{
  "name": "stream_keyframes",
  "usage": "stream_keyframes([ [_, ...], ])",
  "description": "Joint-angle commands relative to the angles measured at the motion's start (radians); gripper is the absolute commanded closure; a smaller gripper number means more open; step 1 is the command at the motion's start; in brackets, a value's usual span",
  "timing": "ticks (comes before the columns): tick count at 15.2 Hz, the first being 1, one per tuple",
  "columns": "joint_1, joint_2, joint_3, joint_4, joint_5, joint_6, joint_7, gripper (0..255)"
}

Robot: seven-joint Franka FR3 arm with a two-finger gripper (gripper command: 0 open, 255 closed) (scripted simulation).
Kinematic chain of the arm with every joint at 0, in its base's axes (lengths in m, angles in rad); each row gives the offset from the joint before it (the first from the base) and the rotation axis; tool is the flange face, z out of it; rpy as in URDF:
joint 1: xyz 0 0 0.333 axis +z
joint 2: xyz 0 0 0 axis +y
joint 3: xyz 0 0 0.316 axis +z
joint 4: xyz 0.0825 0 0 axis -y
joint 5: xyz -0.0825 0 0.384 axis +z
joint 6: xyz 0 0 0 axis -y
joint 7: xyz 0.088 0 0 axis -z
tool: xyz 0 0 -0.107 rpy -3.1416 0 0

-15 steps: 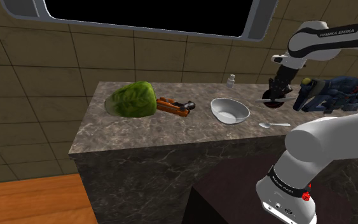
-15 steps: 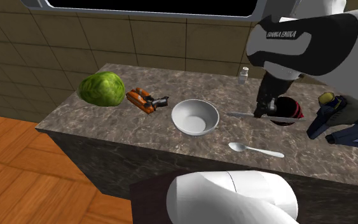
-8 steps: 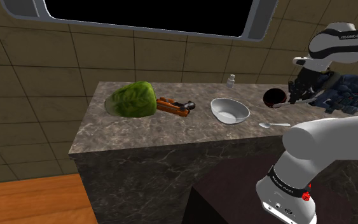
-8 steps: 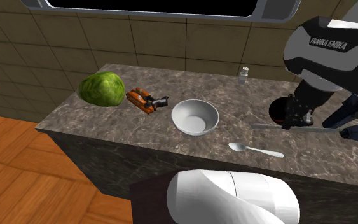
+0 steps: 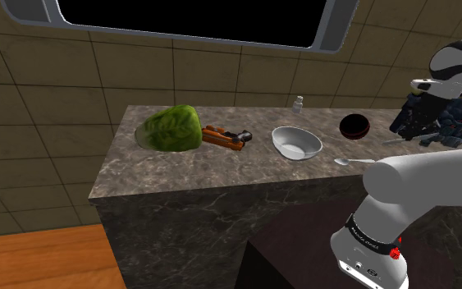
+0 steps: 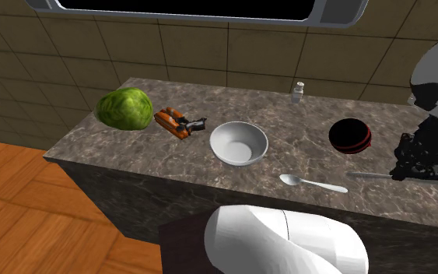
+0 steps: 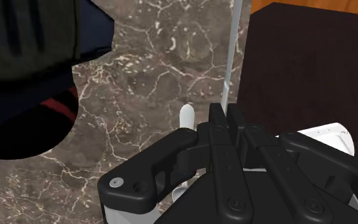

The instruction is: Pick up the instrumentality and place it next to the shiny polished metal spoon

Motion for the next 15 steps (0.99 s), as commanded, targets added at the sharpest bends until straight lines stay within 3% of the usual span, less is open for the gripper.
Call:
stream_keyframes([
  [1, -0.003, 0.014, -0.045, 0.033, -0.019, -0.003, -0.049, 255],
  [3, -0.003, 0.027, -0.083, 0.065, -0.034, -0.006, -0.090, 255],
  [15, 0.010, 0.069, -0.193, -0.045, -0.096, 0.159, -0.081, 255],
])
